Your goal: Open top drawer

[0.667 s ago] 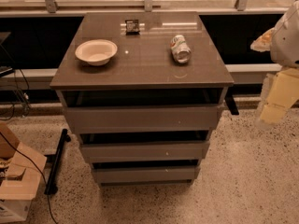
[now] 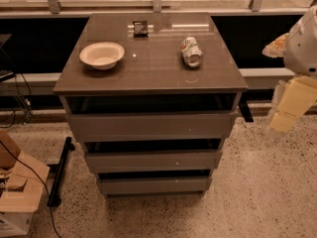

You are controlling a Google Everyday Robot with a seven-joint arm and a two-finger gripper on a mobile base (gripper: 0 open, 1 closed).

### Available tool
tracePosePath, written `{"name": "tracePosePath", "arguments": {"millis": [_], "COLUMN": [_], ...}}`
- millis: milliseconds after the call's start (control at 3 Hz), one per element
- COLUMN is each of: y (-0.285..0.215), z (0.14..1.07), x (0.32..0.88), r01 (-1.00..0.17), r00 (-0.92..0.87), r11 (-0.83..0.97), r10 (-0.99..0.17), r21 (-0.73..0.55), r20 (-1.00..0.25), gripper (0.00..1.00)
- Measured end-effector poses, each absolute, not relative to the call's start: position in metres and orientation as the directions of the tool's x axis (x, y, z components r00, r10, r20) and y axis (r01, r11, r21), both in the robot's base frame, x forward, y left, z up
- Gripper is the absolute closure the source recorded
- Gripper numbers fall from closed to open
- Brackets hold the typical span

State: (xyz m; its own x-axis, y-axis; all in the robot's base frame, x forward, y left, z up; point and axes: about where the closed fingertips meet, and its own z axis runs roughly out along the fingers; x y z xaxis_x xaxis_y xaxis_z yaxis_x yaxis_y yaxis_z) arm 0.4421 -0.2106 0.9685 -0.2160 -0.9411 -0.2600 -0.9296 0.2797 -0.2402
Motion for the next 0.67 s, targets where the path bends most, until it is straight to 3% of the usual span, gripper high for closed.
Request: {"name": "tracePosePath", "arguments": {"millis": [667], "y": [-0.192], "z": [0.926], "x": [0.456], "r01": [-0.930], "r00": [-0.211], "r11": [0.317], "r10": [-0.875], "r21": [-0.185], "r20": [-0.436], "gripper": [0.00]}}
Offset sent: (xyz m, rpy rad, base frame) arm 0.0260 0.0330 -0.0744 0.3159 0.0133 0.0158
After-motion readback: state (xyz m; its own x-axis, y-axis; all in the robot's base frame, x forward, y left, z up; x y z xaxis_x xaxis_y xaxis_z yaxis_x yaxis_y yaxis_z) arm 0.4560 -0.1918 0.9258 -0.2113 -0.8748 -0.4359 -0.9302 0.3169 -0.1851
